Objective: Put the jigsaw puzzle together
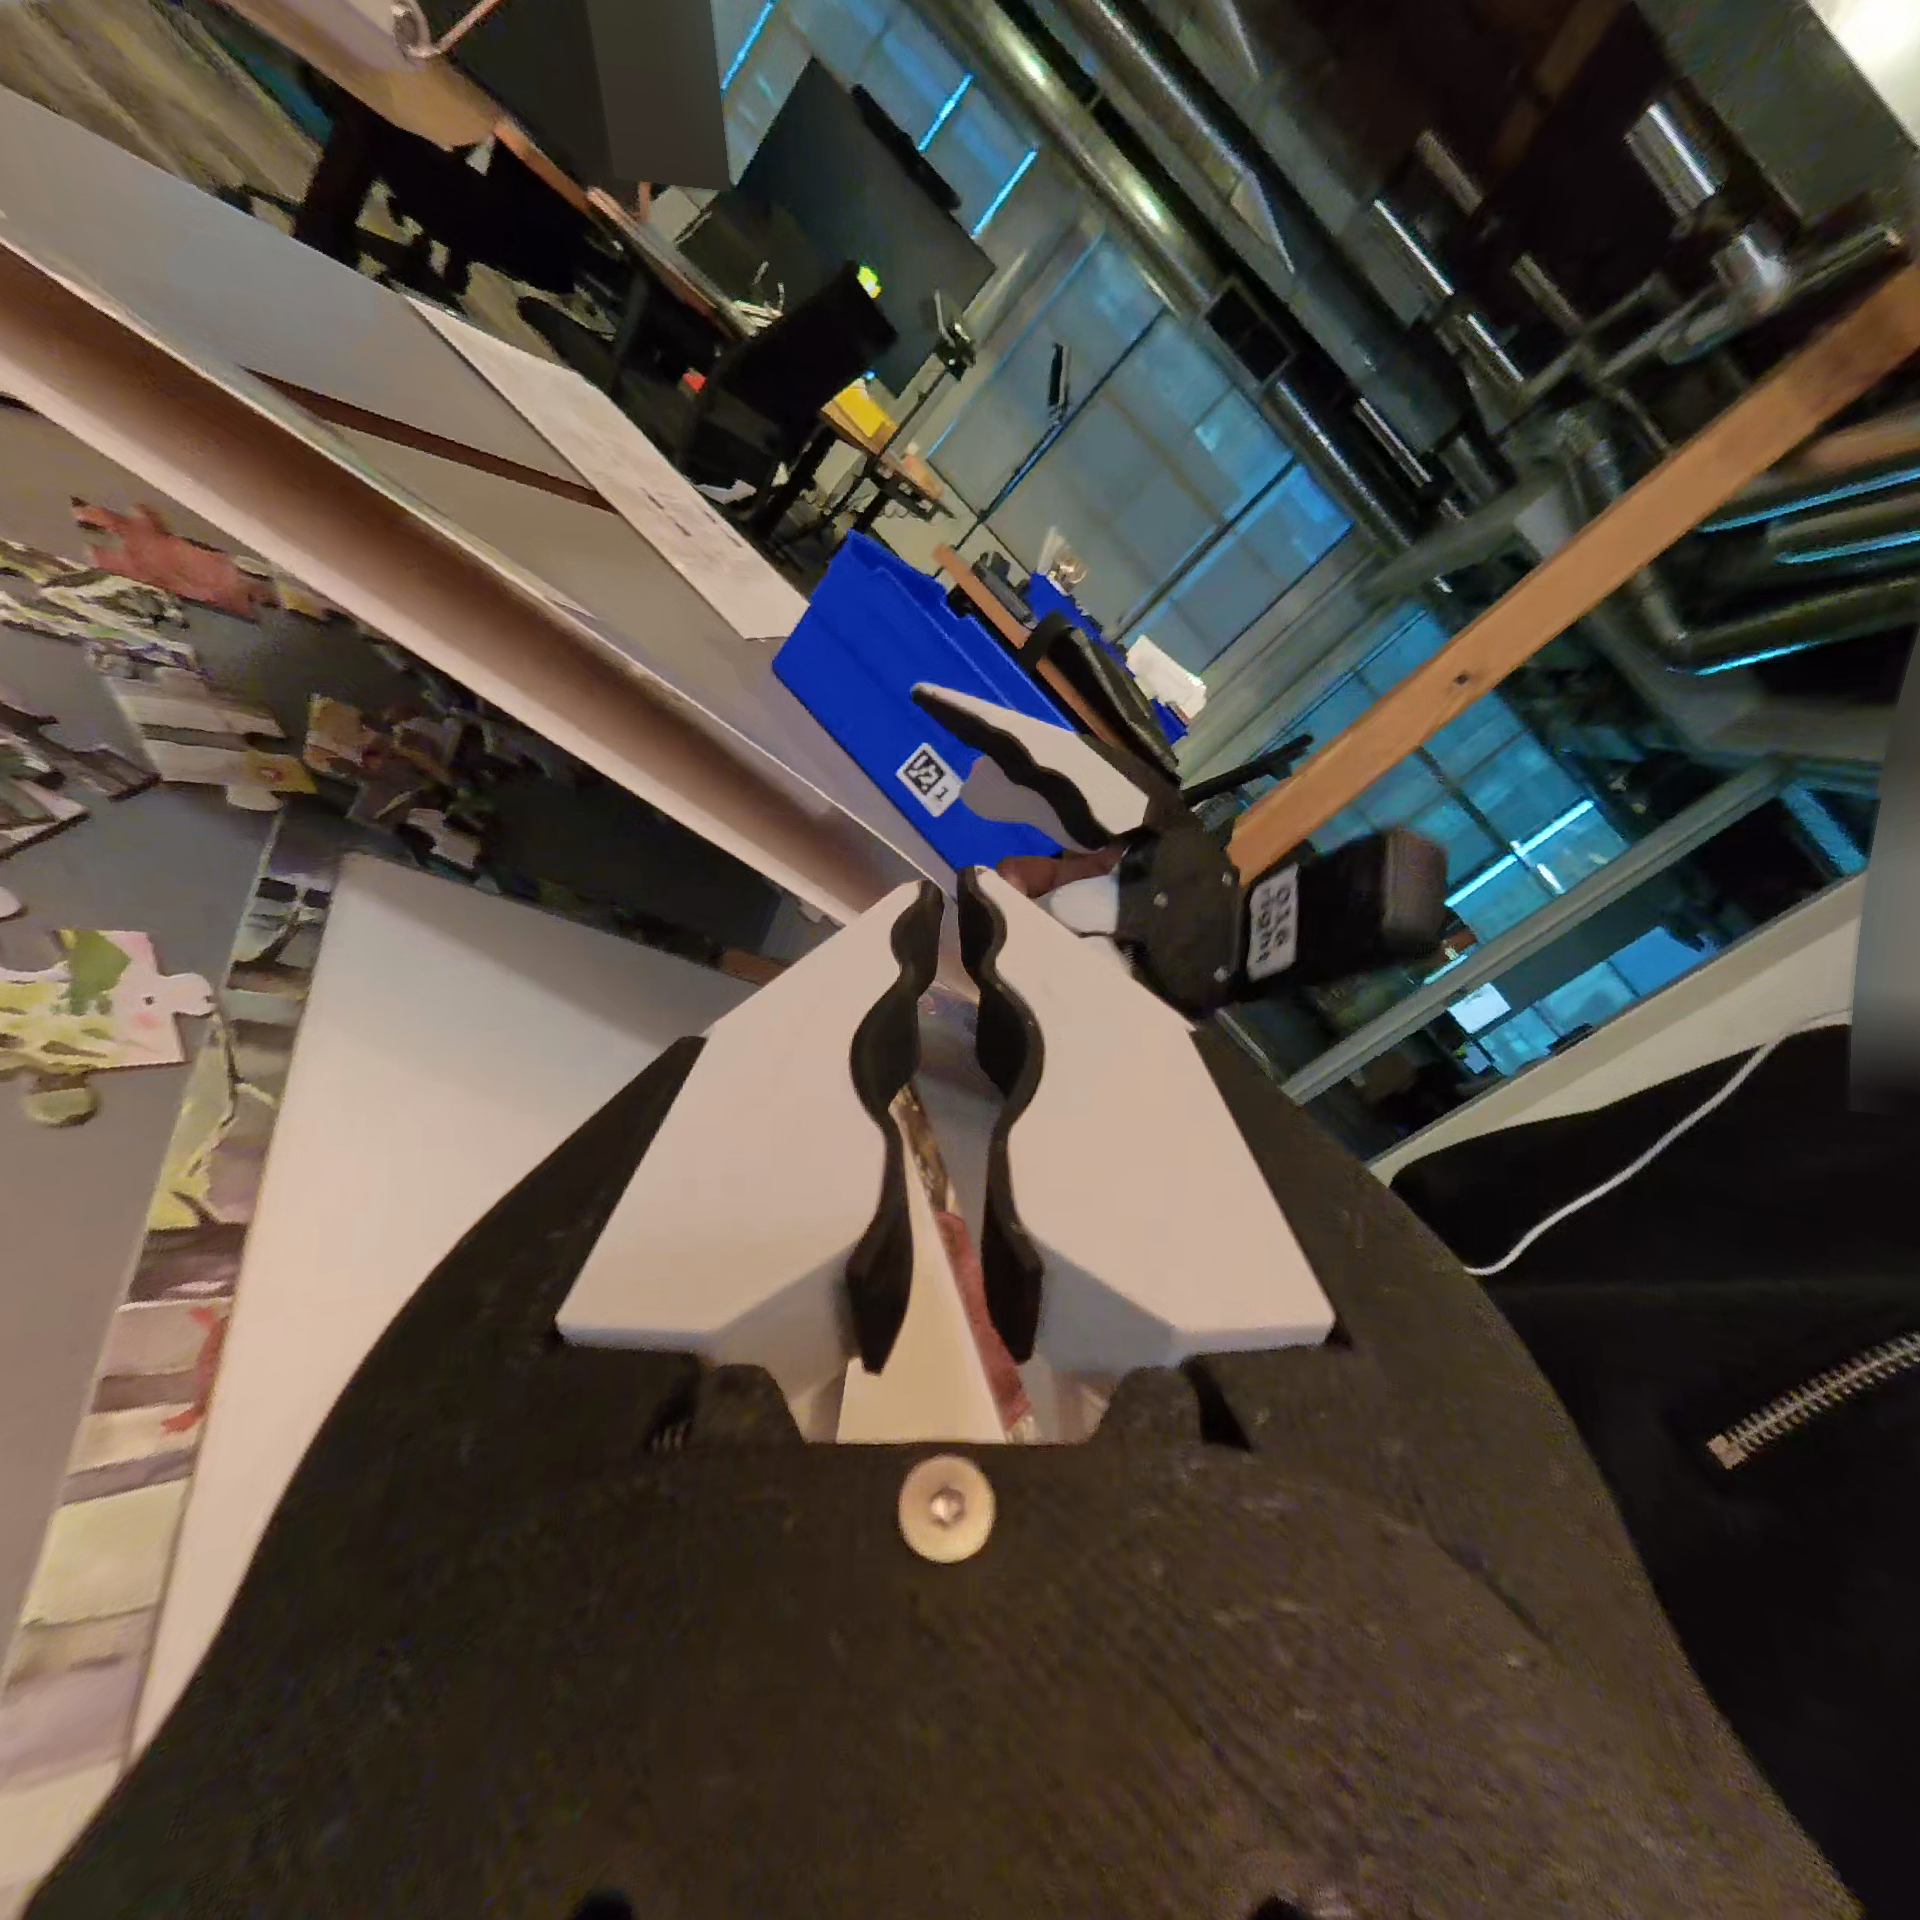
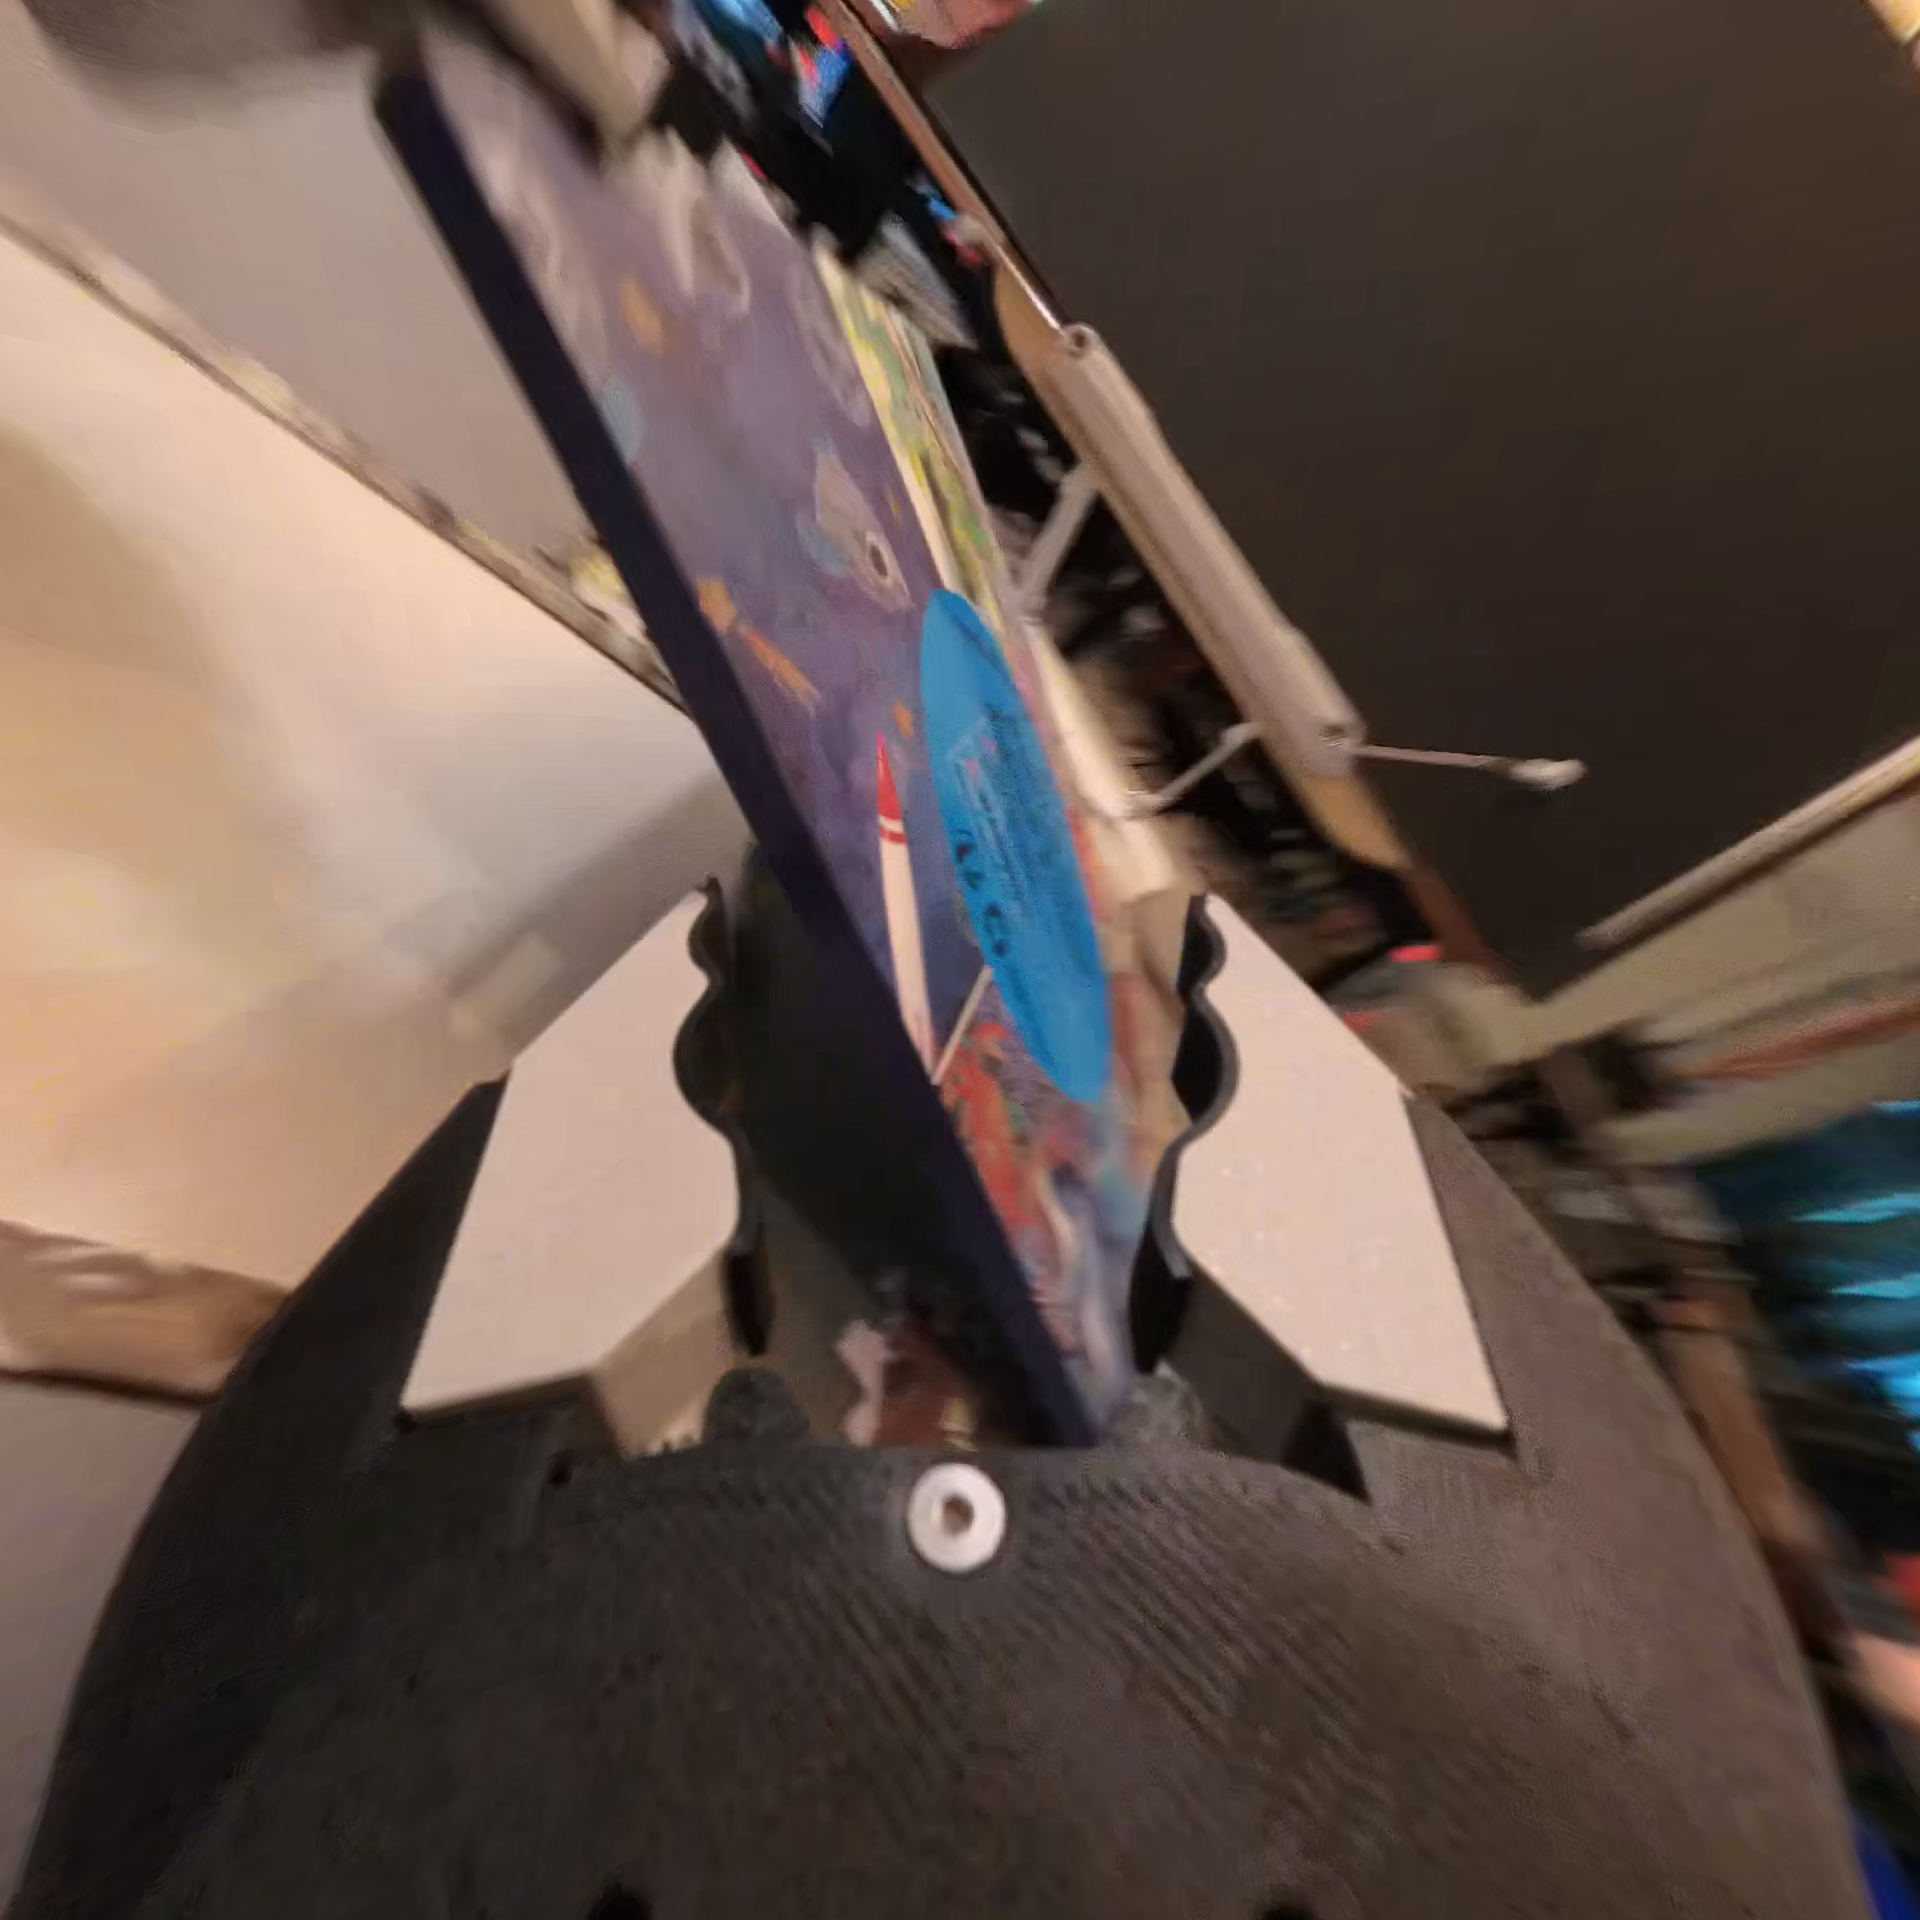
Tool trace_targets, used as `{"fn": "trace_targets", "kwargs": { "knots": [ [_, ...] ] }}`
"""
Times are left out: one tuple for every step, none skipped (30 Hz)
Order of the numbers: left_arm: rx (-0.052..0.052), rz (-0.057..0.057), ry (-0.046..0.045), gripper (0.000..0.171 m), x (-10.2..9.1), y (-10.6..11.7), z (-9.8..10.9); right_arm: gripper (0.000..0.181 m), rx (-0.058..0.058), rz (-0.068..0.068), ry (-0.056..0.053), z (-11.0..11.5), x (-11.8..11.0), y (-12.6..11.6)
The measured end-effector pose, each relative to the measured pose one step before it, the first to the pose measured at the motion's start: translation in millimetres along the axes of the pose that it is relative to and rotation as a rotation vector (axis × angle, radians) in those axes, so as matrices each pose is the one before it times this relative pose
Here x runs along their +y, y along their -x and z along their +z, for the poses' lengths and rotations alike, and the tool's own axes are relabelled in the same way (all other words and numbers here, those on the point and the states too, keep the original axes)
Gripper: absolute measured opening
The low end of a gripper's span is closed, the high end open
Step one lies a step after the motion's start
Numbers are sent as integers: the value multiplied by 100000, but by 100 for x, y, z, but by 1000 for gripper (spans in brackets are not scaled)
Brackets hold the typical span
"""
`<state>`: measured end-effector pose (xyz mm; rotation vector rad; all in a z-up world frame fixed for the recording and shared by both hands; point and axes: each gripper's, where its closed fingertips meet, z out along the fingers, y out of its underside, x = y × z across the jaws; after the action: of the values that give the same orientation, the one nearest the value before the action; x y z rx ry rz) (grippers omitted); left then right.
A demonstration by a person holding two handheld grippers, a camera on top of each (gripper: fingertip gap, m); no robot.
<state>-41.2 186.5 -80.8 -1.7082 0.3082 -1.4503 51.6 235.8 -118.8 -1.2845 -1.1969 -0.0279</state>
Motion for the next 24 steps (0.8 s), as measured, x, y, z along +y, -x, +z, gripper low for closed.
{"fn": "trace_targets", "kwargs": {
  "knots": [
    [1312, 194, 93, 1, -64, -445, 119, 77, 7531, -11773, 2004, 84, 216, -274],
    [1115, 568, 190, 1, -66, -458, 155, 60, 5273, -9846, 1052, 103, 67, -3],
    [1104, 852, 243, 1, -96, -455, 161, 42, 2927, -7365, 577, 74, -85, 167],
    [1081, 1020, 147, 1, -135, -457, 174, 24, 1545, -4808, 495, 16, -203, 93],
    [1030, 1373, 433, 1, -129, -418, 158, 9, 495, -2871, 367, -50, -250, -5],
    [1145, 1733, 376, 1, -167, -381, 114, 8, 1195, -1911, 323, -76, -167, -315],
    [559, 1918, 489, 2, -218, -251, 17, 8, 948, -1922, -204, -97, -158, -435],
    [3, 2192, 571, 2, -231, -154, -83, 8, 1239, -2305, -654, -113, -253, -576],
    [-373, 2463, -224, 3, -378, -152, -160, 9, 2276, -2708, -727, -105, -327, -805],
    [-238, 2632, -420, 4, -456, -205, -227, 8, 1859, -3054, -896, -40, -427, -815],
    [21, 2954, -310, 5, -504, -278, -262, 7, 709, -3313, -820, 65, -404, -735],
    [-16, 3466, -188, 6, -533, -271, -286, 6, 644, -3623, -371, 175, -276, -821],
    [-552, 3683, -700, 9, -718, -195, -321, 6, 1082, -3417, -348, 244, -151, -1040],
    [-1782, 3768, -1066, 14, -871, 50, -394, 6, 832, -2555, -599, 321, -23, -1215],
    [-2305, 3780, -1545, 23, -1032, 194, -452, 5, -766, -1279, -878, 380, 53, -1185],
    [-1571, 3326, -2081, 28, -1143, 167, -500, 5, -2567, 61, -755, 428, 116, -1104],
    [-874, 2969, -2741, 33, -1267, 117, -512, 5, -4084, 827, -706, 407, 98, -975],
    [-1754, 3245, -2613, 39, -1202, 281, -460, 5, -5994, 780, -828, 366, 39, -742],
    [-3459, 4336, -1690, 44, -998, 607, -374, 5, -5881, 304, -695, 332, -3, -766],
    [-4922, 5749, -676, 51, -752, 947, -226, 6, -7434, 591, -318, 379, -15, -551],
    [-5687, 6669, 554, 60, -455, 1169, -23, 5, -8585, 1255, 479, 447, 8, -393],
    [-5149, 7727, 1786, 68, -174, 1191, 213, 6, -8081, 269, 1097, 526, -18, -443],
    [-4487, 8445, 2570, 75, 67, 1146, 425, 5, -6889, -1093, 1367, 626, -56, -515],
    [-4372, 8009, 2680, 83, 214, 1120, 612, 6, -7745, -1172, 1384, 751, -103, -274]
  ]
}}
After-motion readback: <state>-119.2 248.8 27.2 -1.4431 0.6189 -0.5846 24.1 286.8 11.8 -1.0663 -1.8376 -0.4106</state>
